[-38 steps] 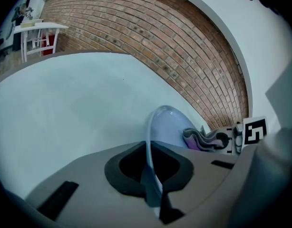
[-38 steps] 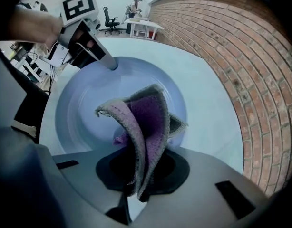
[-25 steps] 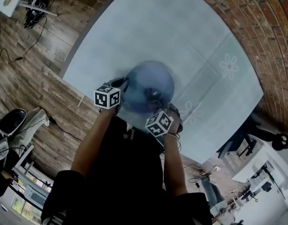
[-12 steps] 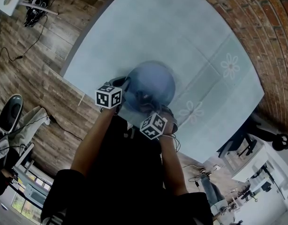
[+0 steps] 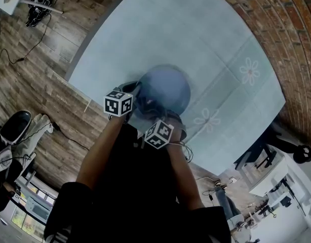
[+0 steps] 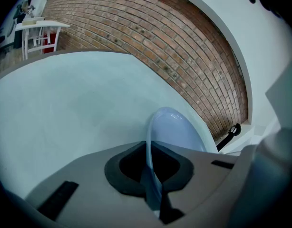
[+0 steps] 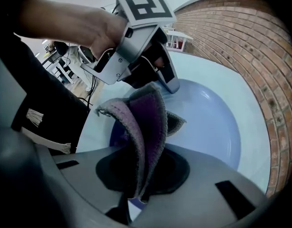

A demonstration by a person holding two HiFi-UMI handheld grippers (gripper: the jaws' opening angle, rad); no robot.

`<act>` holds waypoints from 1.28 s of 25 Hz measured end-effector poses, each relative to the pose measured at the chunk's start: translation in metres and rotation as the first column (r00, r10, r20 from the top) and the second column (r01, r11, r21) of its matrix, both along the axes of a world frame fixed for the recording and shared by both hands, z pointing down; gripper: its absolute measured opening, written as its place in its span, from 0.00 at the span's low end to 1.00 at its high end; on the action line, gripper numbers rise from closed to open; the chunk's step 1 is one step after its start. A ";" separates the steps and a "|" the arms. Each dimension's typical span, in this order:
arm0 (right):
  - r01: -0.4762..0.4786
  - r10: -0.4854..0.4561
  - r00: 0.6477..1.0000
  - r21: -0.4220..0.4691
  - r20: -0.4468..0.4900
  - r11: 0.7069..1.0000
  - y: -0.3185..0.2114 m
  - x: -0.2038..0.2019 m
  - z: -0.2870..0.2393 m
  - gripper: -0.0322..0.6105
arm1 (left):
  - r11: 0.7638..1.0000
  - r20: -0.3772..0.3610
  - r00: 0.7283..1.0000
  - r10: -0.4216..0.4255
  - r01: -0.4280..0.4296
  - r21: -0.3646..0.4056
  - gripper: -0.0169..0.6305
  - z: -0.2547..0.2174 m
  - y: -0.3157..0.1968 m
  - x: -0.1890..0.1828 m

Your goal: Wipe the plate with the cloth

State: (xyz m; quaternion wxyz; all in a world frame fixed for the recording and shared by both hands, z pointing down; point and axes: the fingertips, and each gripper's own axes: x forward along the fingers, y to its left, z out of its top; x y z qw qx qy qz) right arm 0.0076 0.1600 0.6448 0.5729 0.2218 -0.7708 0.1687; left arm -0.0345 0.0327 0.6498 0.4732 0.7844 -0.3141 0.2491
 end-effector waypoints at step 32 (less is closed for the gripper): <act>0.061 -0.056 0.996 -0.057 0.073 0.997 -0.046 -0.024 0.004 0.15 | 1.000 -0.005 1.000 -0.005 0.005 -0.018 0.09 0.003 -0.003 0.004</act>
